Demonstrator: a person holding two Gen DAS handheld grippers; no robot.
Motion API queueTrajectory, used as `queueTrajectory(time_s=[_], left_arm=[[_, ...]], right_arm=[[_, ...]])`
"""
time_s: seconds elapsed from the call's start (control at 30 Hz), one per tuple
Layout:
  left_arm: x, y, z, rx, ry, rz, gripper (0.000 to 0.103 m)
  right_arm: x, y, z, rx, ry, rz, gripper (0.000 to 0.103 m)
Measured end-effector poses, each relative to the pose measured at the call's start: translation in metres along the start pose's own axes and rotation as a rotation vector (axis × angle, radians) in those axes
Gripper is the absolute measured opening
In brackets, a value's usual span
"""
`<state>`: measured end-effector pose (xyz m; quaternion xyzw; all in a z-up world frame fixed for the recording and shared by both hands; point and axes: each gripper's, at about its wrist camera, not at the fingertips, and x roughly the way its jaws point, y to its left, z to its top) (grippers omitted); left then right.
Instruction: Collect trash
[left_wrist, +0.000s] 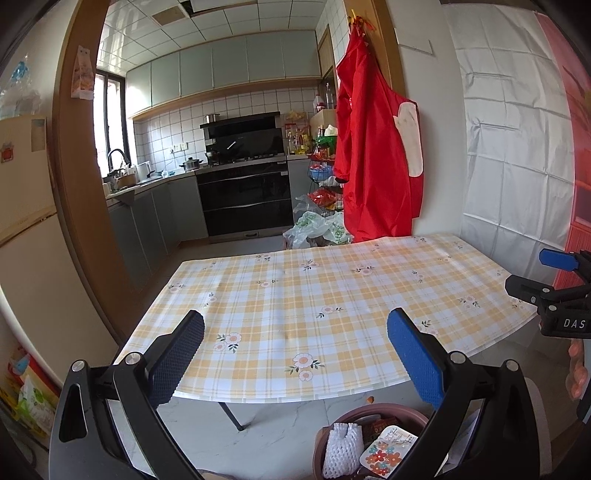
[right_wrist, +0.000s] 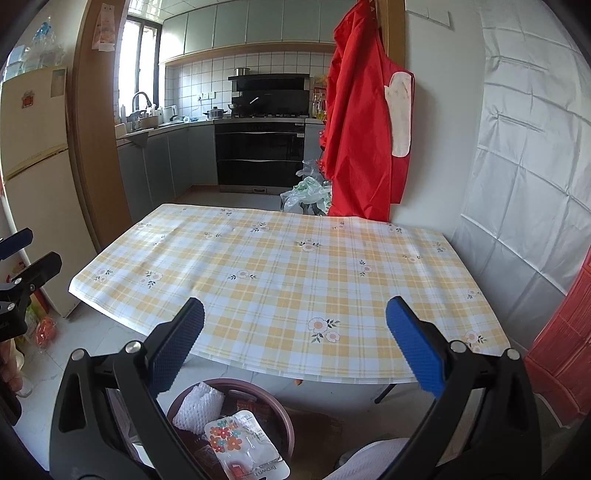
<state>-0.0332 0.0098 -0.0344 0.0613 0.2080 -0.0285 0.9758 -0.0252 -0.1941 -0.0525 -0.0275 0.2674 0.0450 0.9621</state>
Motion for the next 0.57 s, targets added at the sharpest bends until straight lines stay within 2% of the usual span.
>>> queueTrajectory(time_s=[0.57], left_arm=[[0.0012,-0.0017,-0.0024,-0.001,0.008,0.004,0.097]], right_arm=[[0.0012,-0.0012,-0.0032,0.000,0.012,-0.005,0.097]])
